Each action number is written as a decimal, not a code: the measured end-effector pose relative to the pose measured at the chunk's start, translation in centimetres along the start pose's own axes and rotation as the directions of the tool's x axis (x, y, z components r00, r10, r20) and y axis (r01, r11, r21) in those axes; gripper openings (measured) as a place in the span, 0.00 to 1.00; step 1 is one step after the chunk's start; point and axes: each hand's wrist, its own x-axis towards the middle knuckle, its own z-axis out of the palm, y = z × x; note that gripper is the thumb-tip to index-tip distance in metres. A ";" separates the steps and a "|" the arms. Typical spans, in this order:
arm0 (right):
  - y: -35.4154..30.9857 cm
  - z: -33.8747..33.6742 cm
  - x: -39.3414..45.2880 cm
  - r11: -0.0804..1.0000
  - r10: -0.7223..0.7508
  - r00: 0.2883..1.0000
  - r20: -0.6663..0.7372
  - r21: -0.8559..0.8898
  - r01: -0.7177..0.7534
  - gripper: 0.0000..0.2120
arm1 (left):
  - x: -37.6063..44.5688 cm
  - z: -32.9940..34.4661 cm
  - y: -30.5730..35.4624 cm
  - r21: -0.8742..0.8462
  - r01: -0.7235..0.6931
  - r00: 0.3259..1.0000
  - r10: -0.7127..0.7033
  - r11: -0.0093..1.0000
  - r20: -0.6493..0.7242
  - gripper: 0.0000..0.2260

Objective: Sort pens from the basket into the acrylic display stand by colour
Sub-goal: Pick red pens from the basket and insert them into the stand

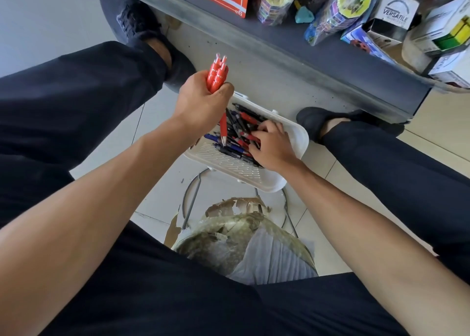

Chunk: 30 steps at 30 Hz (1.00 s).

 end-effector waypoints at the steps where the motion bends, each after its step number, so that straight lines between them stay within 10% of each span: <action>1: 0.2 0.1 -0.2 0.999 -0.017 1.000 -0.021 0.029 0.017 0.14 | 0.1 0.0 -0.1 -0.001 -0.003 1.000 0.003 1.000 0.000 0.08; 9: -0.4 -0.1 1.7 0.941 0.213 0.956 0.202 0.222 -0.257 0.05 | 0.3 0.3 -0.4 0.005 -0.020 1.000 0.020 1.000 0.005 0.08; 21: 0.3 -1.1 1.8 0.950 0.160 0.982 0.098 0.255 -0.180 0.26 | 0.3 0.1 -0.3 0.008 -0.008 0.999 0.008 1.000 0.037 0.07; 30: -0.3 -2.0 -0.4 0.891 0.156 0.985 -0.071 0.440 -0.109 0.14 | -0.4 -0.5 0.8 -0.079 -0.023 0.999 0.026 0.997 0.035 0.07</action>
